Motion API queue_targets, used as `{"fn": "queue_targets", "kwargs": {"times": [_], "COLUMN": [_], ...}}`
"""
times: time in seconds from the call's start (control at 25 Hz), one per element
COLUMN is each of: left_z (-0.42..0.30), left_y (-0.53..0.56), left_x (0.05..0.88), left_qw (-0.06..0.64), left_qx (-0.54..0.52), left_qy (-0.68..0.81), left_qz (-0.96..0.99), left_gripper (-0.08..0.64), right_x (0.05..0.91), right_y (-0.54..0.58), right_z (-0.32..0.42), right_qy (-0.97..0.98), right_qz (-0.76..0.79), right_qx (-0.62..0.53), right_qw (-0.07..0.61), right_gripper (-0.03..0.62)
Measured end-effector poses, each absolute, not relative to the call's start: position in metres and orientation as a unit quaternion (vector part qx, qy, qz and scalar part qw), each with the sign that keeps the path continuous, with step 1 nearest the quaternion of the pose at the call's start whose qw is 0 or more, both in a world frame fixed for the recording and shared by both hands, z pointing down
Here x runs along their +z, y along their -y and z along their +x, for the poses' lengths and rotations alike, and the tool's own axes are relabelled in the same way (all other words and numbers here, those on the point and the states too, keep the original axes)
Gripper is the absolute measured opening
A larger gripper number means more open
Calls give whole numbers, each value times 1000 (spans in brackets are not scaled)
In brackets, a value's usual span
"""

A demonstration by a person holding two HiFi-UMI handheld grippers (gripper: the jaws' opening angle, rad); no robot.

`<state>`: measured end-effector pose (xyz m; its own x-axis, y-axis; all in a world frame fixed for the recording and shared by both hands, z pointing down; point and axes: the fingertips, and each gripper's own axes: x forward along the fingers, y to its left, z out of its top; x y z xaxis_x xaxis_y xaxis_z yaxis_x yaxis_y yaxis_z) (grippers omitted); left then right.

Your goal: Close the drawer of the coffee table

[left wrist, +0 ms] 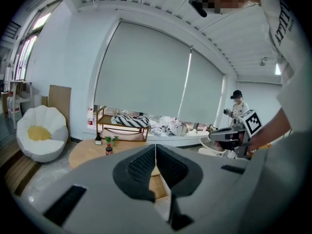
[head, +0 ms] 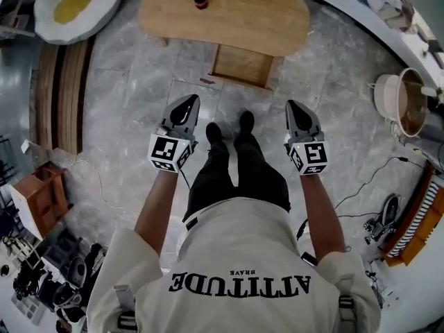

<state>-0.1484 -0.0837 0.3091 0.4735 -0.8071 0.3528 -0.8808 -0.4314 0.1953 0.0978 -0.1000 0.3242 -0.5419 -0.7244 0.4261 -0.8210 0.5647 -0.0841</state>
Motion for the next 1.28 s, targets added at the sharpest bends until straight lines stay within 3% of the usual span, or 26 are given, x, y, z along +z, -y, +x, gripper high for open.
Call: {"fn": "queue_targets", "kwargs": {"times": [1.28], "left_z": [-133], "left_y": [116], "left_x": [486], "left_qw": [249], "left_qx": [153], "left_qy": [515], "left_qz": [806], "left_gripper": [21], "right_x": [502], "right_y": [117], "right_z": [91], "right_qy": [851], "right_qz": [415], "right_qx": [214], "right_qw": [241], "right_gripper": [18]}}
